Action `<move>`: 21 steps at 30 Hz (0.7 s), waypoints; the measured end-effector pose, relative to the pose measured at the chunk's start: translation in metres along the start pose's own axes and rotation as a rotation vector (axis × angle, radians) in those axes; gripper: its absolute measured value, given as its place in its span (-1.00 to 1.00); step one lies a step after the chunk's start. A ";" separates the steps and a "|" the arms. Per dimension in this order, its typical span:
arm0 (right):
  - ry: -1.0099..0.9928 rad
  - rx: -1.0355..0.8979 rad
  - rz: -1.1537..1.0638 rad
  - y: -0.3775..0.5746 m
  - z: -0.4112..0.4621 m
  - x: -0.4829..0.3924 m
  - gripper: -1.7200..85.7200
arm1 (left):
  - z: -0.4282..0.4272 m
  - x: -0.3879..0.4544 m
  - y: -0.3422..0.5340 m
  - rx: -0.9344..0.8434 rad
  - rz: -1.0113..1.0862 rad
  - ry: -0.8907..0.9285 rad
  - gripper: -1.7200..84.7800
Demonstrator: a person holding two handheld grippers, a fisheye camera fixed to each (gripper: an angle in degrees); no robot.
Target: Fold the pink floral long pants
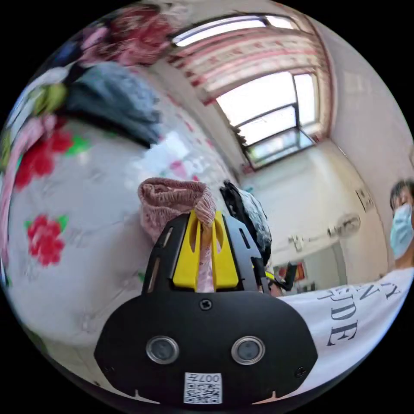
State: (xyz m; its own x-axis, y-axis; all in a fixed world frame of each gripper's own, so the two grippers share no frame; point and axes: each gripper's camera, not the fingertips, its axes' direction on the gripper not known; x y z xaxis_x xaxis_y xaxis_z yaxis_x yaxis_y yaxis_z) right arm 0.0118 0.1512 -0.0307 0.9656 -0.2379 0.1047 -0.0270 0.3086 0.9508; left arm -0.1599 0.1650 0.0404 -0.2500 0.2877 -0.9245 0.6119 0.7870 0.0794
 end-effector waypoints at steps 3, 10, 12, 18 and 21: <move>0.042 0.062 0.101 0.023 -0.026 0.037 -0.96 | 0.065 0.096 -0.036 -0.163 0.310 0.129 -0.88; 0.087 0.211 0.412 0.089 -0.070 0.139 -0.91 | 0.285 0.238 0.012 -0.559 0.582 0.344 -0.76; 0.064 0.216 0.482 0.103 -0.071 0.166 -0.88 | 0.358 0.239 0.054 -0.765 0.523 0.322 -0.64; -0.132 0.238 0.587 0.126 -0.057 0.239 -0.78 | 0.333 0.174 0.065 -0.786 0.421 0.134 -0.64; -0.186 0.150 0.570 0.121 -0.032 0.264 -0.74 | 0.288 0.117 0.050 -0.716 0.325 -0.096 -0.65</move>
State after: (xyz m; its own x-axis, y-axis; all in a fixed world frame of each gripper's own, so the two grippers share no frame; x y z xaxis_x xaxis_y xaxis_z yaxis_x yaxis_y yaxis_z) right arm 0.2719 0.1550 0.1027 0.7276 -0.2347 0.6446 -0.5744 0.3052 0.7596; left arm 0.0574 0.0806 -0.1714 -0.0557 0.5408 -0.8393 0.0033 0.8407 0.5415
